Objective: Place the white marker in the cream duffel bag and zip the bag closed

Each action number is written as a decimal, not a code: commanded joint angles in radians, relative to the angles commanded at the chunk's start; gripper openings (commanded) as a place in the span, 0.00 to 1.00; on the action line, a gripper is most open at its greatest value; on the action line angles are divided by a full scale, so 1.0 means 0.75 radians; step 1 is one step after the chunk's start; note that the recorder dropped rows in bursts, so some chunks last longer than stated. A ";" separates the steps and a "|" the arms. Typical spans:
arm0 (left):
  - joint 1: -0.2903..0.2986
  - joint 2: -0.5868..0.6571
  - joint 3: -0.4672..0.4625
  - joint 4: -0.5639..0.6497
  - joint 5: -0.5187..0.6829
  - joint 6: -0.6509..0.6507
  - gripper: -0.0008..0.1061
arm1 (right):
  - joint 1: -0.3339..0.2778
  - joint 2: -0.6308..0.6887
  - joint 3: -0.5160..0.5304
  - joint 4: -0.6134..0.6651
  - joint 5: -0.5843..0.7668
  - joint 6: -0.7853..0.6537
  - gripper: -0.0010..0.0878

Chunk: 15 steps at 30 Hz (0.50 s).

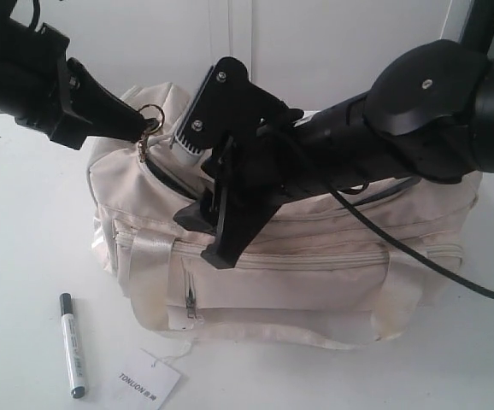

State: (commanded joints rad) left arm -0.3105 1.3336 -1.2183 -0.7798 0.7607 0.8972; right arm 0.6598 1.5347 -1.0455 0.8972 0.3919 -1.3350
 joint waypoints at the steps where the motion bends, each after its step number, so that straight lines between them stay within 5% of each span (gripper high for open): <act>1: 0.000 0.000 0.000 0.000 0.003 0.000 0.01 | 0.000 0.005 0.000 0.000 0.000 0.006 0.69; 5: 0.000 0.000 0.000 0.000 0.002 -0.003 0.01 | 0.000 0.035 0.000 0.000 0.005 0.006 0.61; 10: 0.000 0.000 0.000 0.000 0.008 -0.003 0.01 | 0.000 0.043 0.000 0.000 0.008 0.008 0.33; 15: 0.000 0.005 0.000 0.007 0.008 -0.001 0.01 | 0.000 0.043 0.000 0.000 0.013 0.012 0.17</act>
State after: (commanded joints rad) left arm -0.3105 1.3375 -1.2183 -0.7744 0.7665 0.8966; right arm 0.6598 1.5669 -1.0455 0.8972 0.4017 -1.3262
